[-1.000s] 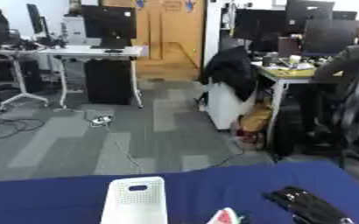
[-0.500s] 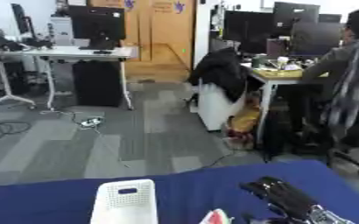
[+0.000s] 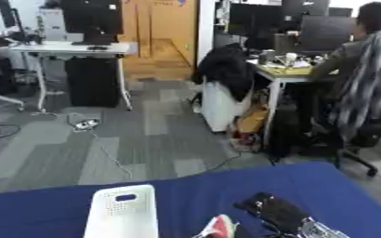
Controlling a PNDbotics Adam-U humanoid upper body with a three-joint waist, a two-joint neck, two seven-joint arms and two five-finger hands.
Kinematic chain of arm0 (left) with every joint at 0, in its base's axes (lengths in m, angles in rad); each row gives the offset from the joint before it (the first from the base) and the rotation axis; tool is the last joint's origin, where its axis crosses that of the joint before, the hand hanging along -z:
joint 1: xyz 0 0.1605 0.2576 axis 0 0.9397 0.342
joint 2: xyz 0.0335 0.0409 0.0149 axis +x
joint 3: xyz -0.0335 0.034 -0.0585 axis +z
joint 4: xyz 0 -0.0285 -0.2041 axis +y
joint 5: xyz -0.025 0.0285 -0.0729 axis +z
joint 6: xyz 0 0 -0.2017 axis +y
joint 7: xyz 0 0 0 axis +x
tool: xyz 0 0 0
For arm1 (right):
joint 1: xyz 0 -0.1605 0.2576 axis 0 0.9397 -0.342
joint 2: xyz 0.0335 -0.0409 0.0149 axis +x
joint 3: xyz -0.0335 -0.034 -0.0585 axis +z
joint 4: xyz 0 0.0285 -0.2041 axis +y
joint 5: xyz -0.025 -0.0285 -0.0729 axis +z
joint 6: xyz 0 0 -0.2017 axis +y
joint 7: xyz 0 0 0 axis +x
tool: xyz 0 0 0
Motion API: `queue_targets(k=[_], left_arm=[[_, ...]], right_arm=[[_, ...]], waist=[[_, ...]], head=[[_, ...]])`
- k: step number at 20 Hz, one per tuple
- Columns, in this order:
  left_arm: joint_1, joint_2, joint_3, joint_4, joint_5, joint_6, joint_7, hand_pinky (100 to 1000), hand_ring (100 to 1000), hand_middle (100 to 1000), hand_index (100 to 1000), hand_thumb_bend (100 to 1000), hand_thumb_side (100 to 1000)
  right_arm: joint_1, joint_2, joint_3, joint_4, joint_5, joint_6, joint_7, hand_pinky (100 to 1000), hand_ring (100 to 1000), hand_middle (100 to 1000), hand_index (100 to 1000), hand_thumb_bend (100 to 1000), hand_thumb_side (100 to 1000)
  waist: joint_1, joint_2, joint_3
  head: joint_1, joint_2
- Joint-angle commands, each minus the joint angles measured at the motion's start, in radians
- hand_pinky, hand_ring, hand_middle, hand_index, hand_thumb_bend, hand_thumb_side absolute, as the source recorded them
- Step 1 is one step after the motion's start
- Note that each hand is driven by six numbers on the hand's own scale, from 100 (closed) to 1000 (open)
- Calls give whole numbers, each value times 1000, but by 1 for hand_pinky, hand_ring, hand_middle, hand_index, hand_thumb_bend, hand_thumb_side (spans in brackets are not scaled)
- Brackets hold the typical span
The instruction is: Pick up objects on the table and place them in the box.
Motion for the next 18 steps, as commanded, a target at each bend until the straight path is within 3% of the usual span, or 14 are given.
queue_targets(k=[1, 7, 18], left_arm=[[-26, 1, -3, -21, 8, 5, -2, 557, 602, 784, 852, 183, 995], [-31, -5, -6, -24, 10, 9, -4, 557, 603, 784, 852, 183, 994], [-49, -36, -9, -35, 14, 34, -5, 559, 604, 784, 852, 186, 995]], right_arm=[[-11, -12, -10, 16, 36, -7, -3, 902, 794, 790, 1000, 275, 1000], [-16, -3, -20, 37, 69, -9, -28, 897, 791, 790, 1000, 270, 1000], [-37, -69, -62, 14, -22, 34, -63, 893, 792, 793, 1000, 270, 1000]], waist=[[0, -10, 4], [-2, -8, 11], [-15, 7, 53]], head=[[-16, 2], [-13, -7], [-41, -31]])
